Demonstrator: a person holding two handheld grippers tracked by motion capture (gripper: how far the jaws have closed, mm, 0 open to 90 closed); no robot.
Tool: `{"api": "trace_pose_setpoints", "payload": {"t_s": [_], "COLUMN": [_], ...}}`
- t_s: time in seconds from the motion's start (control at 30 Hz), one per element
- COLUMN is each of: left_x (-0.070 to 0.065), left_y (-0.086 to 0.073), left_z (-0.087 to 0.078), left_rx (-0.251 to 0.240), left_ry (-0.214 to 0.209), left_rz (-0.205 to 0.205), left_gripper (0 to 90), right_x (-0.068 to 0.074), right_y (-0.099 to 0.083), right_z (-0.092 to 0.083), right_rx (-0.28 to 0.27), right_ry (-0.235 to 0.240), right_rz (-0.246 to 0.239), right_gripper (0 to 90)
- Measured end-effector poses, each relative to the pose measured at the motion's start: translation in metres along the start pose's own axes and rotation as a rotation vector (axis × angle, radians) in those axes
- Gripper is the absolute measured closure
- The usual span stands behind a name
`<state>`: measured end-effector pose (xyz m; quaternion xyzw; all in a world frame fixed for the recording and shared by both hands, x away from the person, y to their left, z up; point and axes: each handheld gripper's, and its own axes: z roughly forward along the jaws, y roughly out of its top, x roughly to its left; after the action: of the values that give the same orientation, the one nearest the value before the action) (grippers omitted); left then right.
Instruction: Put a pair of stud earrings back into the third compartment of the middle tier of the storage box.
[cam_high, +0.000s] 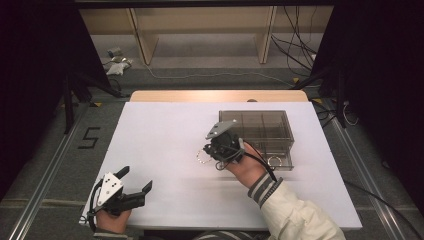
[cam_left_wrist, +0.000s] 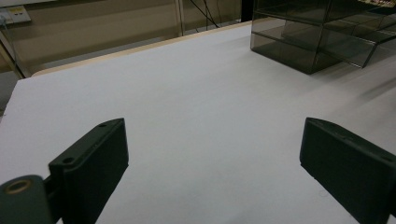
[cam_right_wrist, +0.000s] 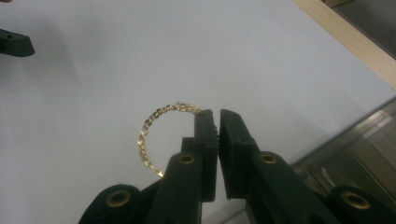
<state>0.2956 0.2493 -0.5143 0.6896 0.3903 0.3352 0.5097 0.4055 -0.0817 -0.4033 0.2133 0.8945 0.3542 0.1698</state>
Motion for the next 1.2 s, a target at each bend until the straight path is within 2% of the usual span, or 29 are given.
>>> {"api": "trace_pose_setpoints", "payload": {"t_s": [0.3,0.83,1.2], "left_x": [-0.001,-0.001,-0.001], "left_y": [0.000,0.000,0.000], "left_z": [0.000,0.000,-0.001], "left_rx": [0.004,0.002,0.002], "left_ry": [0.000,0.003,0.005], "left_rz": [0.005,0.003,0.003], "left_gripper": [7.5,7.5,7.5], "right_x": [-0.019,-0.046,-0.056], "right_y": [-0.021,-0.057,-0.076], "right_z": [-0.027,-0.066,-0.082], "right_rx": [0.011,0.027,0.050], "right_ry": [-0.057,-0.127,-0.170], "right_rz": [0.040,0.117,0.143], "right_gripper": [86.2,86.2,86.2]}}
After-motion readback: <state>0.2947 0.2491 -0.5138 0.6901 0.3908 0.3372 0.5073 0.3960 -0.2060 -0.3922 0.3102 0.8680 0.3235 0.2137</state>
